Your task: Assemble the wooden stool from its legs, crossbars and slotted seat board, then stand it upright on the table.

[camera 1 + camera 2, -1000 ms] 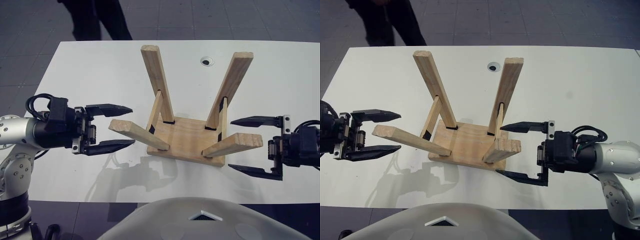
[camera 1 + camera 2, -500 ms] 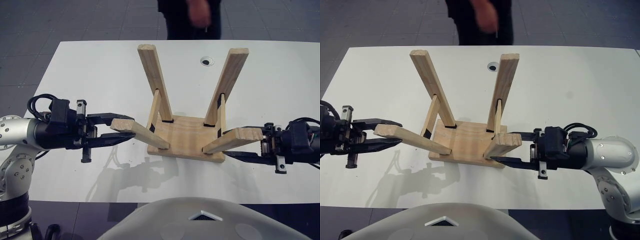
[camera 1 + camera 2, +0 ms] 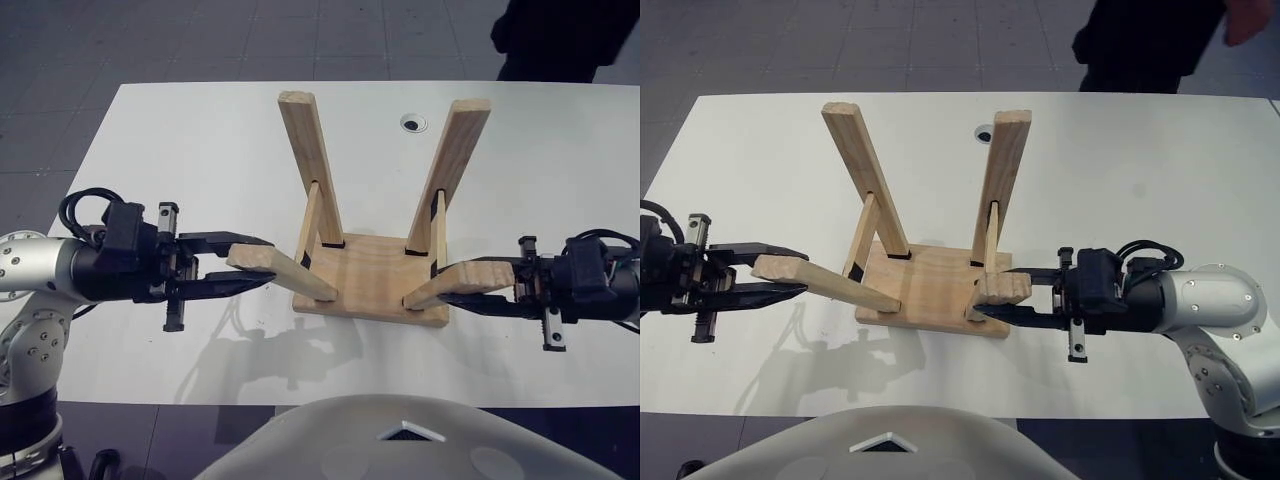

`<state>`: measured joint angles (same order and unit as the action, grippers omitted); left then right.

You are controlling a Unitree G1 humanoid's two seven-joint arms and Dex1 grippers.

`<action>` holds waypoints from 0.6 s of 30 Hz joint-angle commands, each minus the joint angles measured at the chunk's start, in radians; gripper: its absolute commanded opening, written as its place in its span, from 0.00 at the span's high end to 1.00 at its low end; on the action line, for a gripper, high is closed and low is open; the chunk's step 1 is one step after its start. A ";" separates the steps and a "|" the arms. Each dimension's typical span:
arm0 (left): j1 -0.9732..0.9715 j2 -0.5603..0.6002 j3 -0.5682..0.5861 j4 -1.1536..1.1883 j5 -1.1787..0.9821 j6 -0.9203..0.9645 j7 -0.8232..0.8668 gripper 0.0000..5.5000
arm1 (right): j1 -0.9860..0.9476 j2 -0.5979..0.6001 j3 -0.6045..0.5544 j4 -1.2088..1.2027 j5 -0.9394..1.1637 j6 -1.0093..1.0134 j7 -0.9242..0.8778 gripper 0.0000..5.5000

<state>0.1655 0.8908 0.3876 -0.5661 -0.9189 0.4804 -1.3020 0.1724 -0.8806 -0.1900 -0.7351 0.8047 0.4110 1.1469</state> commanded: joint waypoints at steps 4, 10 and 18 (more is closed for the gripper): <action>-0.004 -0.010 -0.006 -0.048 0.018 0.007 0.094 0.77 | 0.005 -0.025 0.032 -0.044 -0.080 0.003 -0.051 0.81; 0.000 -0.058 0.001 -0.084 0.119 -0.055 0.203 0.77 | 0.018 -0.021 0.018 -0.064 -0.128 0.002 -0.128 0.81; 0.041 -0.115 0.010 -0.090 0.098 -0.065 0.199 0.77 | 0.043 -0.030 -0.015 -0.028 -0.130 -0.006 -0.127 0.81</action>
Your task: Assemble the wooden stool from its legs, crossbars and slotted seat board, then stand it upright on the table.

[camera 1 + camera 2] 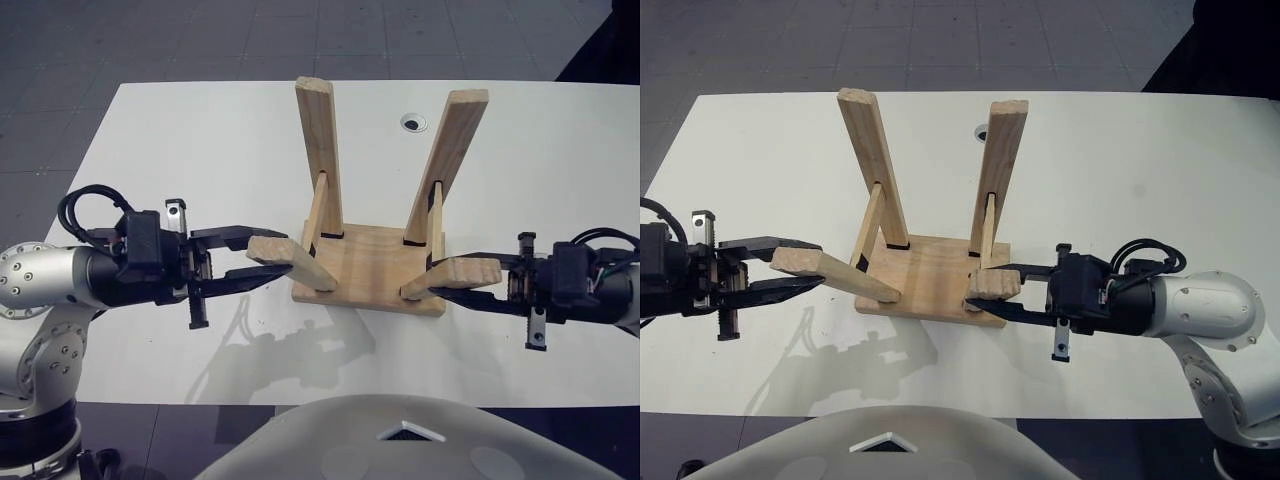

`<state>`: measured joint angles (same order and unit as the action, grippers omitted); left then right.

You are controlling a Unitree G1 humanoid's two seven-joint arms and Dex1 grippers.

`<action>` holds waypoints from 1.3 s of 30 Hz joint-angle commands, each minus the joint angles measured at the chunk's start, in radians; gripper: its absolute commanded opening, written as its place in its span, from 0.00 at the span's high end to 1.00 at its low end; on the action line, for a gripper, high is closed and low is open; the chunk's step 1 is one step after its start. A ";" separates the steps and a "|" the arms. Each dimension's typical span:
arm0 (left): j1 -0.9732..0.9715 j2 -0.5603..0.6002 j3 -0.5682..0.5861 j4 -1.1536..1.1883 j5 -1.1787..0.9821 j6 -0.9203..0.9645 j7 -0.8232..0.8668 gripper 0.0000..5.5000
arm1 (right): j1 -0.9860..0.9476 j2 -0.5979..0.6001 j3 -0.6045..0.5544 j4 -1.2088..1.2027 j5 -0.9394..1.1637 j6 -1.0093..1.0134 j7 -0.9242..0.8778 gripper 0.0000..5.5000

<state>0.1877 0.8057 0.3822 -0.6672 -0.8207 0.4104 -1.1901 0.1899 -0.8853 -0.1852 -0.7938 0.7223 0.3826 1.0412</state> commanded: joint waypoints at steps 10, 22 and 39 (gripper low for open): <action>0.151 -0.045 -0.018 0.004 -0.082 0.019 -0.002 0.77 | 0.095 -0.025 -0.029 0.072 -0.006 0.029 0.016 0.81; 0.221 0.014 -0.049 0.001 -0.199 0.103 -0.043 0.77 | 0.169 -0.125 -0.041 0.055 0.243 0.217 0.045 0.81; 0.155 0.246 -0.217 0.077 -0.583 0.440 -0.080 0.77 | 0.022 -0.243 0.099 0.160 0.571 0.476 -0.026 0.81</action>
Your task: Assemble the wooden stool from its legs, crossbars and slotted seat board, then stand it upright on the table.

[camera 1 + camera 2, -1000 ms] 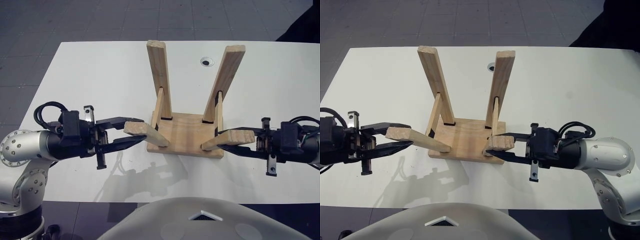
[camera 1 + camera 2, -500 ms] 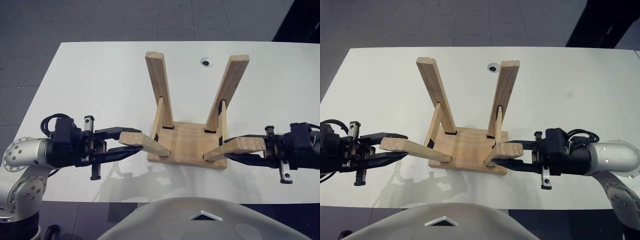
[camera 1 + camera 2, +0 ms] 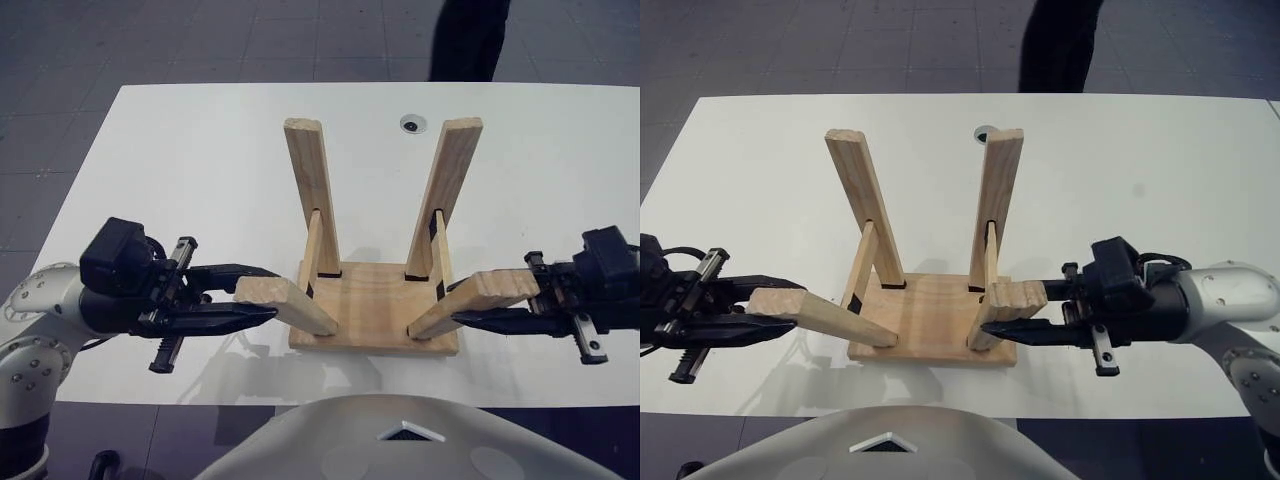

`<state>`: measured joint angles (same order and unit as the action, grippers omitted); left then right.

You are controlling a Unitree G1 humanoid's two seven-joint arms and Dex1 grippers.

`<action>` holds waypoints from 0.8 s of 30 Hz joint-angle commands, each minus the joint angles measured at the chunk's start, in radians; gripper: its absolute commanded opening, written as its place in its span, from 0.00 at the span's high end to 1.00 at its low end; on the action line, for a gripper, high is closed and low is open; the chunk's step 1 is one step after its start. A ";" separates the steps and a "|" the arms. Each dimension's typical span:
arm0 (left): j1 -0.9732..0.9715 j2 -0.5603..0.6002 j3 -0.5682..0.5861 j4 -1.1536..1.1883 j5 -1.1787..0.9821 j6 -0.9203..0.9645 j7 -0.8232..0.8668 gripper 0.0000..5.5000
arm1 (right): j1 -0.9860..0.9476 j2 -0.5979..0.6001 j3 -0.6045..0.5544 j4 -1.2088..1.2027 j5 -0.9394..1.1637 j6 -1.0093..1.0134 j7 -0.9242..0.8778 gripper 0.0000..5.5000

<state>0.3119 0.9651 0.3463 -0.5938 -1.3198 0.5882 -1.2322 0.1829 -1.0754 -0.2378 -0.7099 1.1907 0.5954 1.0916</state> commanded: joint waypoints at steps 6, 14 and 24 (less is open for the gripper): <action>-0.035 0.091 -0.224 0.043 -0.167 0.298 0.029 0.77 | -0.094 -0.059 0.208 0.184 0.283 0.376 -0.116 0.81; -0.131 0.073 -0.289 0.111 -0.243 0.331 0.148 0.77 | -0.252 0.016 0.292 0.384 0.323 0.465 -0.266 0.81; -0.254 0.046 -0.350 0.259 -0.251 0.346 0.215 0.77 | -0.323 0.061 0.281 0.561 0.309 0.525 -0.335 0.81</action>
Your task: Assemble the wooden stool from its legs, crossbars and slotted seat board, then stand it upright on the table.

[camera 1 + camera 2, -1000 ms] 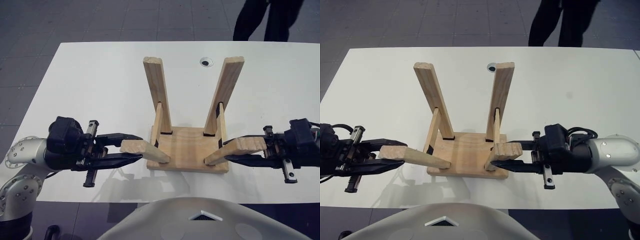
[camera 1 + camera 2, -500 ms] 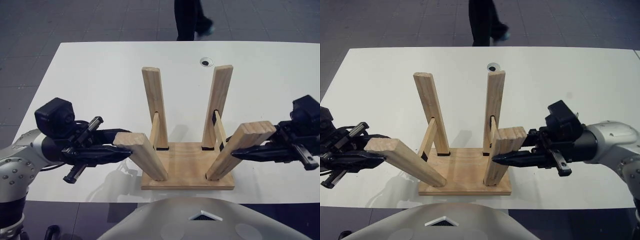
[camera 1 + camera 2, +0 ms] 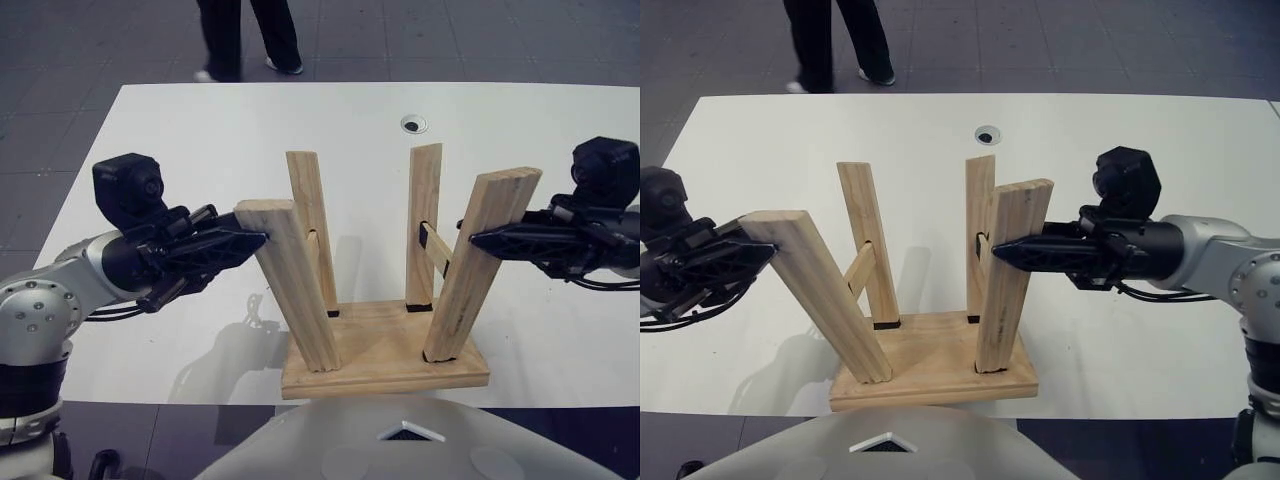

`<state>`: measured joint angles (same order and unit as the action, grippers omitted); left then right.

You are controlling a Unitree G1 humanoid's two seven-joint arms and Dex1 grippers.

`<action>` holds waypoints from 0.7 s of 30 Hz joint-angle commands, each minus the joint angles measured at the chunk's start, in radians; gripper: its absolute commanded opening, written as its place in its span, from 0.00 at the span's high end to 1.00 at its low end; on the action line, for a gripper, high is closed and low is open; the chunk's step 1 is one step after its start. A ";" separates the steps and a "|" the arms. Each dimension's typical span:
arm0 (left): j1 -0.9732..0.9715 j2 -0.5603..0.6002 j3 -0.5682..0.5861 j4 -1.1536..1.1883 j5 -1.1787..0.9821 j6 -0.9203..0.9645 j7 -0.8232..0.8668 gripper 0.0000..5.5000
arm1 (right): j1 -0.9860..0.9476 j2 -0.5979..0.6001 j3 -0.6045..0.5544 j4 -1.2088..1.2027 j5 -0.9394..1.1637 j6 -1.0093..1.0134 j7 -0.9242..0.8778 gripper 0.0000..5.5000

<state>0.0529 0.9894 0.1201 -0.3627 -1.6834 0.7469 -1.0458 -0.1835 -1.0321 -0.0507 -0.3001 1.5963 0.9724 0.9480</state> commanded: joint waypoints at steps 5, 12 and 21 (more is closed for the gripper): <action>-0.096 -0.009 -0.155 0.125 0.155 0.237 -0.013 0.77 | -0.009 0.066 0.099 0.236 -0.081 0.199 -0.224 0.81; -0.229 -0.111 -0.199 0.257 0.309 0.332 -0.108 0.77 | -0.009 0.102 0.092 0.245 -0.082 0.271 -0.264 0.81; -0.224 -0.129 -0.116 0.281 0.349 0.387 -0.167 0.77 | -0.058 0.129 0.122 0.352 -0.171 0.275 -0.224 0.81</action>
<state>-0.1597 0.8529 -0.0499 -0.0888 -1.3293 1.1192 -1.1716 -0.2623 -0.9021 -0.0124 0.0052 1.6330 1.1855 0.7977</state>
